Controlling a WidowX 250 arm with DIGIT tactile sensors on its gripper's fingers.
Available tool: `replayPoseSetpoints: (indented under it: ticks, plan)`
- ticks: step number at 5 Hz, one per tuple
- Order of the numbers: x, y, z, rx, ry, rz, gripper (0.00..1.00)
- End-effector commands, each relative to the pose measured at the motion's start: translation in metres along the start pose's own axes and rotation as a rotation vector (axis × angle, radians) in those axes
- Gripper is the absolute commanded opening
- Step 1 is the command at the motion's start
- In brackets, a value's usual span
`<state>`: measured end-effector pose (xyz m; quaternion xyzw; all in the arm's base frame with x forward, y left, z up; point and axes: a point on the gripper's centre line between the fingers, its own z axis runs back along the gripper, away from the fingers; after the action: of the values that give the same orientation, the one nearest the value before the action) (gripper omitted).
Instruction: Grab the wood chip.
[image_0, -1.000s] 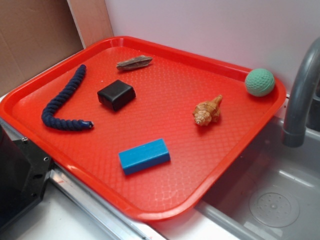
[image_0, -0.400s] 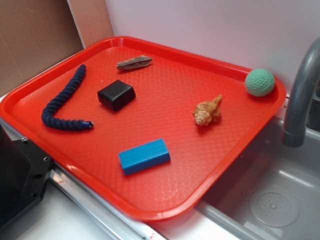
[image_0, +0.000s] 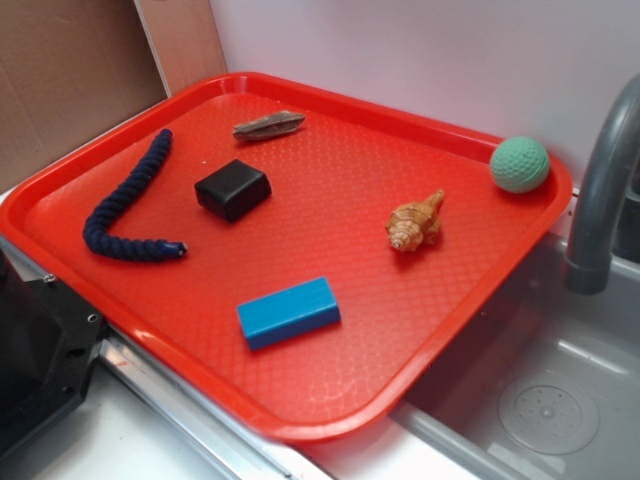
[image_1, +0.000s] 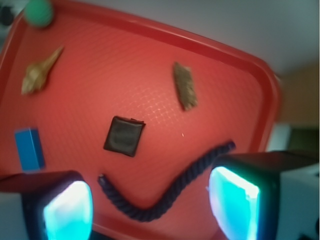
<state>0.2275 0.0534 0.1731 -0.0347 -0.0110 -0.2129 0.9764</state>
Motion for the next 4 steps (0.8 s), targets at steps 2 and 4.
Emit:
replayPoseSetpoints:
  ticks: [2, 4]
  plan:
    - [-0.001, 0.009, -0.006, 0.01, 0.064, -0.161, 1.0]
    - [0.032, 0.039, -0.026, 0.096, 0.009, -0.123, 1.0]
